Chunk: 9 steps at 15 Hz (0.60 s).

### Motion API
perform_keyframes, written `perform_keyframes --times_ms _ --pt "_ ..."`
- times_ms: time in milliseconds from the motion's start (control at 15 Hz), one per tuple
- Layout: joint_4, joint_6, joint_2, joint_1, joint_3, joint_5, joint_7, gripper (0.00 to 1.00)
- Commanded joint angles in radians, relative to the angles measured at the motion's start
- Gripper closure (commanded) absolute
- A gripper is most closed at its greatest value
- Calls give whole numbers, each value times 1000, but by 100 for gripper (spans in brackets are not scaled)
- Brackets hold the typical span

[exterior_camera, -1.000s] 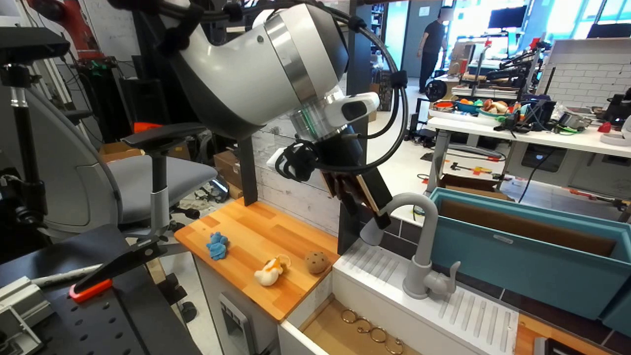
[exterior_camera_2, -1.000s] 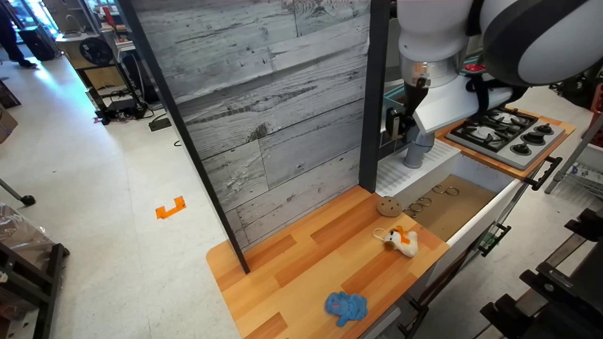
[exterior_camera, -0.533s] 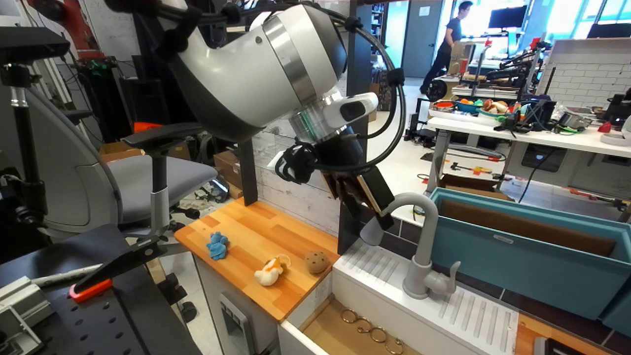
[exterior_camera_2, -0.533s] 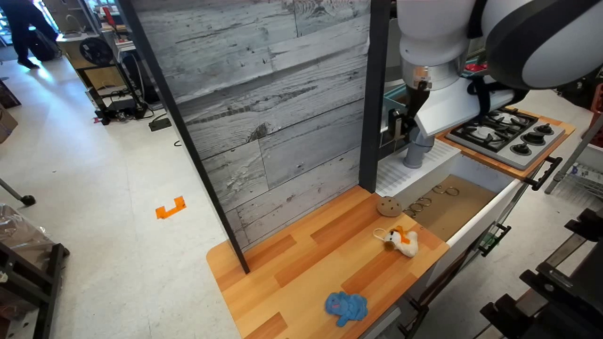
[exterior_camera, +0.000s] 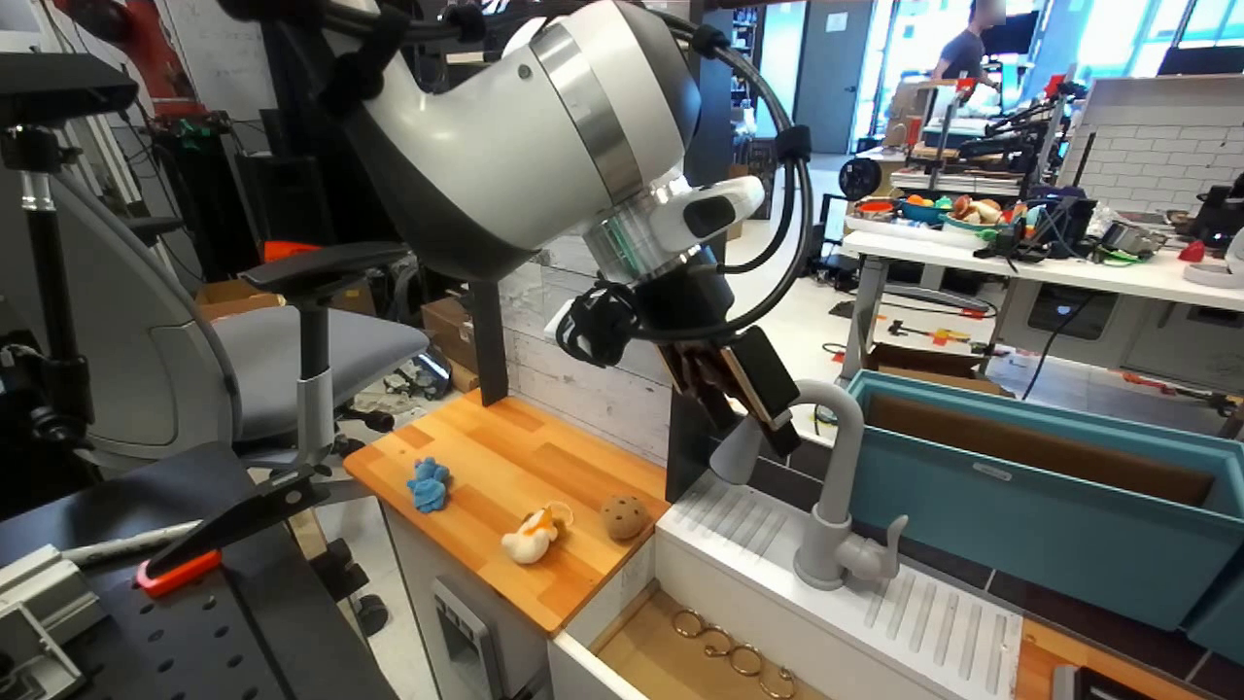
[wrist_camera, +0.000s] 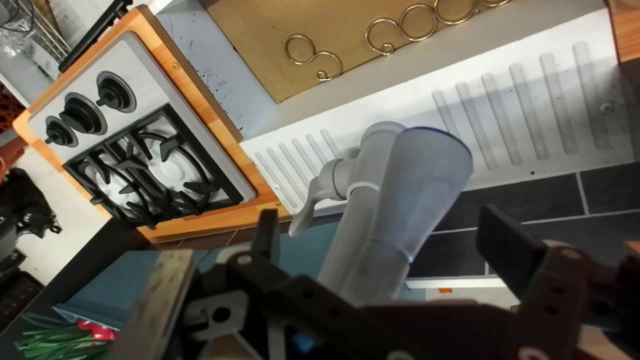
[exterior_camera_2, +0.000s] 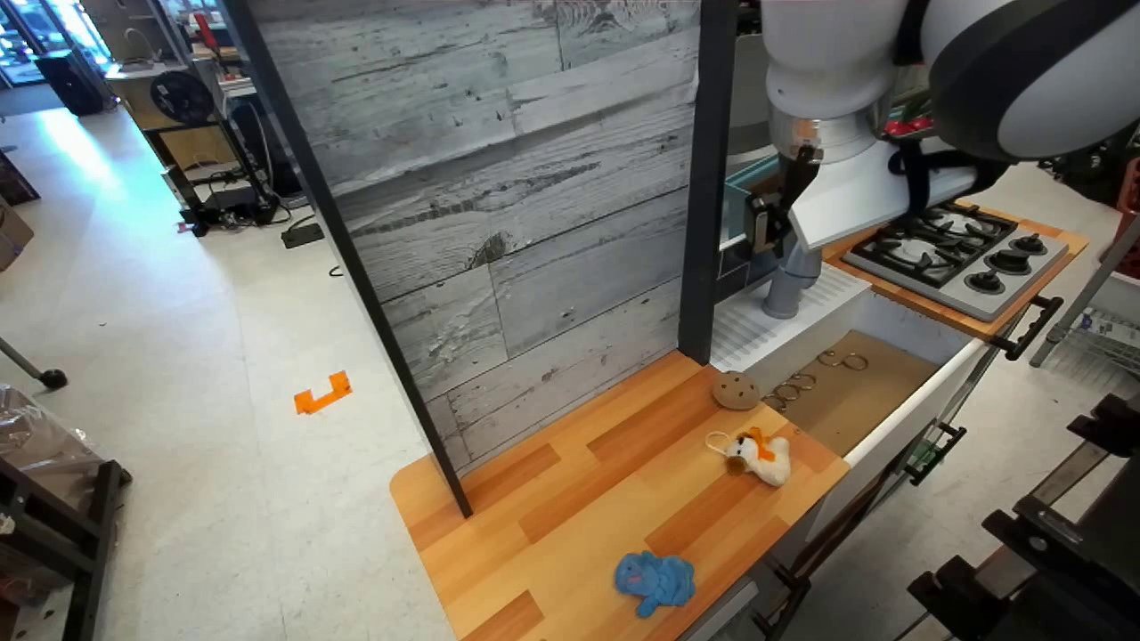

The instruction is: Push the grey faucet to the center of the sink

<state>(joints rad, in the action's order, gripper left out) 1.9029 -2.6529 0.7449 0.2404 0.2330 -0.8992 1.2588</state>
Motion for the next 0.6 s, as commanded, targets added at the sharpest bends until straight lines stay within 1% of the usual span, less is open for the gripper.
perform_keyframes --times_ms 0,533 --pt "-9 -18 15 17 23 -44 49 0" --pt "27 15 -3 8 21 -119 105 0"
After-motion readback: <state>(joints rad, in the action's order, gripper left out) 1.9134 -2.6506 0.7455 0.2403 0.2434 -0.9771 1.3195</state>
